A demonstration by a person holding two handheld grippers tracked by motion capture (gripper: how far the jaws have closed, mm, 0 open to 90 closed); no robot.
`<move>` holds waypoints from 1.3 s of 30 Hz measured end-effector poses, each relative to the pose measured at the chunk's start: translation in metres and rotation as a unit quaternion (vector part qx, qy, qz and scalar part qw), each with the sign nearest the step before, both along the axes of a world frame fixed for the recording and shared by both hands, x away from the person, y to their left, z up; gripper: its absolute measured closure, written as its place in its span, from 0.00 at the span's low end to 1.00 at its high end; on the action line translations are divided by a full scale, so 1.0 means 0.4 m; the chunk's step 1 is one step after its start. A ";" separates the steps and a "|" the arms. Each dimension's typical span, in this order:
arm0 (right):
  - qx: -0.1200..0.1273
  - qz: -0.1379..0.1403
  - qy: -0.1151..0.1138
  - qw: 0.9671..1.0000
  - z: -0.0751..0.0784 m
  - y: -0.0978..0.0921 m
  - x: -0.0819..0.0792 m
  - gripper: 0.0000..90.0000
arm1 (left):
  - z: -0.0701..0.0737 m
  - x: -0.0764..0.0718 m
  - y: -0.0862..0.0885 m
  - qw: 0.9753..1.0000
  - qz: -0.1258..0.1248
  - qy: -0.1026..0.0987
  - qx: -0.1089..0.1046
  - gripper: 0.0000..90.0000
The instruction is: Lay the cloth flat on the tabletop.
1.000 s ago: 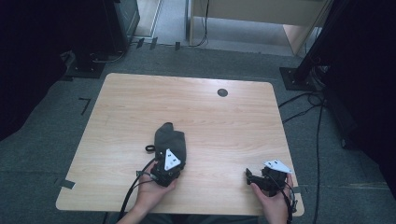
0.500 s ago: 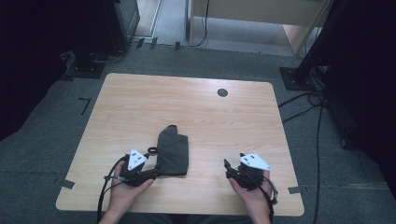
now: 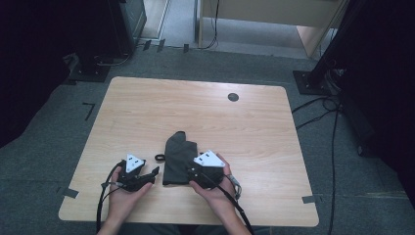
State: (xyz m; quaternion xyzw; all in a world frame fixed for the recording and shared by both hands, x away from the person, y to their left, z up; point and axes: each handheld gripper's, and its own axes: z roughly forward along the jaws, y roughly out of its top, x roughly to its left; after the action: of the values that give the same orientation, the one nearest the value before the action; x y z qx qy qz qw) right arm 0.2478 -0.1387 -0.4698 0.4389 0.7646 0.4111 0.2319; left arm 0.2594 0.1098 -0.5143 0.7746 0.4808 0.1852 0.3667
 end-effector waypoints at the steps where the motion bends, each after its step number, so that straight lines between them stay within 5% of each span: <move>1: -0.004 0.001 0.001 1.000 -0.006 0.018 0.006 0.41 | -0.002 0.001 -0.001 1.000 0.001 0.002 -0.001 0.42; 5: -0.018 0.004 0.013 1.000 -0.036 0.056 0.028 0.46 | -0.006 0.002 -0.004 1.000 -0.003 0.006 0.004 0.42; 7: -0.047 -0.002 0.018 0.999 -0.055 0.068 0.036 0.67 | -0.006 0.002 -0.004 1.000 -0.003 0.005 0.002 0.42; 9: -0.049 0.010 0.018 0.999 -0.060 0.063 0.041 0.82 | -0.006 0.003 -0.003 1.000 -0.003 0.007 -0.002 0.42; 11: -0.030 0.015 0.026 0.999 -0.044 0.040 0.047 0.89 | -0.006 0.003 -0.002 1.000 -0.002 0.007 -0.005 0.42; 13: 0.025 0.003 0.024 0.999 -0.014 -0.017 0.054 0.91 | -0.006 0.003 -0.002 1.000 -0.003 0.007 -0.006 0.42; 14: 0.025 0.003 0.024 0.999 -0.014 -0.017 0.054 0.91 | -0.006 0.003 -0.001 1.000 -0.003 0.007 -0.006 0.42; 15: 0.066 -0.010 0.026 0.997 0.006 -0.071 0.060 0.92 | -0.006 0.003 -0.002 1.000 -0.003 0.007 -0.007 0.42; 16: 0.075 -0.017 0.024 0.997 0.015 -0.096 0.060 0.92 | -0.006 0.003 -0.002 1.000 -0.003 0.007 -0.007 0.42; 19: 0.068 -0.030 0.018 0.997 0.025 -0.140 0.060 0.92 | -0.006 0.004 -0.002 1.000 -0.003 0.007 -0.005 0.42; 21: 0.042 -0.060 0.019 0.997 0.025 -0.173 0.063 0.89 | -0.007 0.004 -0.004 1.000 -0.002 0.006 -0.003 0.43; 23: -0.004 -0.116 0.019 0.993 0.015 -0.197 0.069 0.73 | -0.007 0.004 -0.005 1.000 -0.002 0.005 -0.003 0.43; 26: -0.033 -0.171 0.006 0.985 0.008 -0.221 0.066 0.60 | -0.007 0.004 -0.005 1.000 -0.001 0.005 -0.003 0.43; 28: -0.019 -0.168 -0.018 0.985 0.022 -0.219 0.053 0.59 | -0.007 0.003 -0.005 1.000 -0.001 0.005 -0.002 0.43; 30: -0.015 -0.133 -0.035 0.990 0.035 -0.188 0.042 0.55 | -0.007 0.004 -0.006 1.000 -0.001 0.005 -0.001 0.43; 33: -0.024 -0.103 -0.020 0.994 0.029 -0.137 0.055 0.44 | -0.007 0.004 -0.006 1.000 -0.001 0.005 -0.002 0.43; 35: -0.044 -0.133 -0.014 0.990 0.014 -0.121 0.076 0.35 | -0.007 0.003 -0.004 1.000 -0.001 0.006 -0.003 0.43; 36: -0.064 -0.165 0.005 0.984 -0.019 -0.116 0.113 0.34 | -0.007 0.003 -0.004 1.000 -0.001 0.006 -0.004 0.43; 39: -0.072 -0.175 0.024 0.982 -0.048 -0.117 0.136 0.53 | -0.007 0.003 -0.004 1.000 -0.002 0.006 -0.005 0.43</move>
State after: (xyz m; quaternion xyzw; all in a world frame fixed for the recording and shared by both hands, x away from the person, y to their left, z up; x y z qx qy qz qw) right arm 0.3023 -0.1855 -0.4890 0.5578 0.7090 0.2977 0.3125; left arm 0.2606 0.1084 -0.5169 0.7748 0.4826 0.1768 0.3681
